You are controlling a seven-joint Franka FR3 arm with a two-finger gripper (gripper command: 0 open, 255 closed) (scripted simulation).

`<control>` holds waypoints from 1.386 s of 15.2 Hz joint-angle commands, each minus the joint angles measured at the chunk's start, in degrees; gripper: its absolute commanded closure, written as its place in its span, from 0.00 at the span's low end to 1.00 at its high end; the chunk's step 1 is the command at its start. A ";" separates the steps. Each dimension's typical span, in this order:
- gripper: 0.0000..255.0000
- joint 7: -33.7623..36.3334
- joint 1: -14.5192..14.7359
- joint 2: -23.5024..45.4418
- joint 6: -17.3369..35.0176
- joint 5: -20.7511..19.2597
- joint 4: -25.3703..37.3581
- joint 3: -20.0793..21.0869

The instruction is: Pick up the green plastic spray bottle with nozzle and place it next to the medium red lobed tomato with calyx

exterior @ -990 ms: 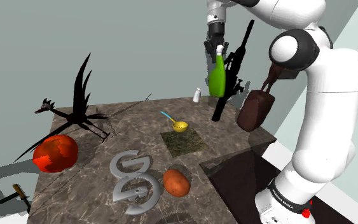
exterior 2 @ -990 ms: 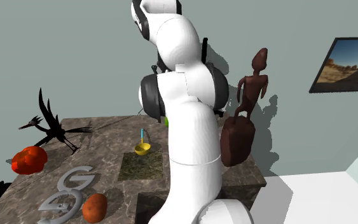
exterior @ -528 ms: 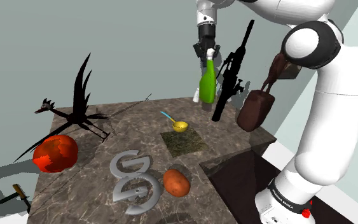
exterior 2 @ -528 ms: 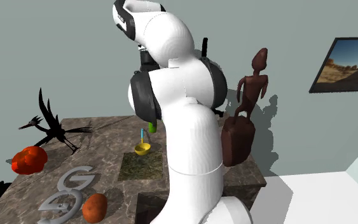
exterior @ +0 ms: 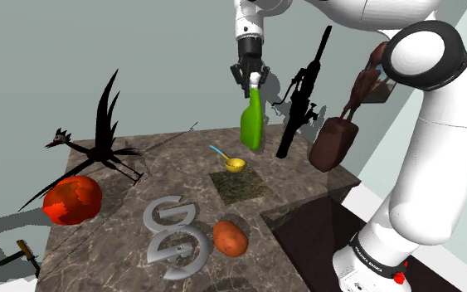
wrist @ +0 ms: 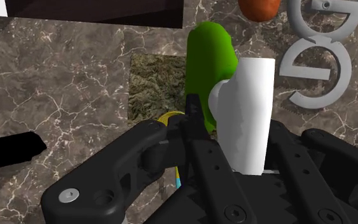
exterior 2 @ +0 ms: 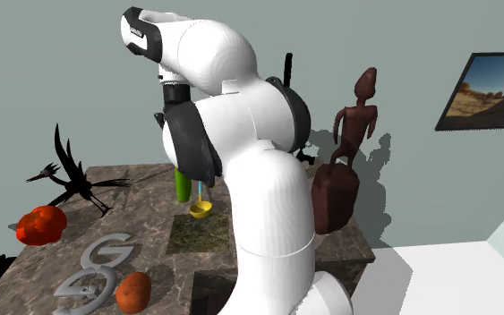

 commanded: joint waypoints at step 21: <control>1.00 26.02 17.85 10.99 12.16 4.99 5.40 9.73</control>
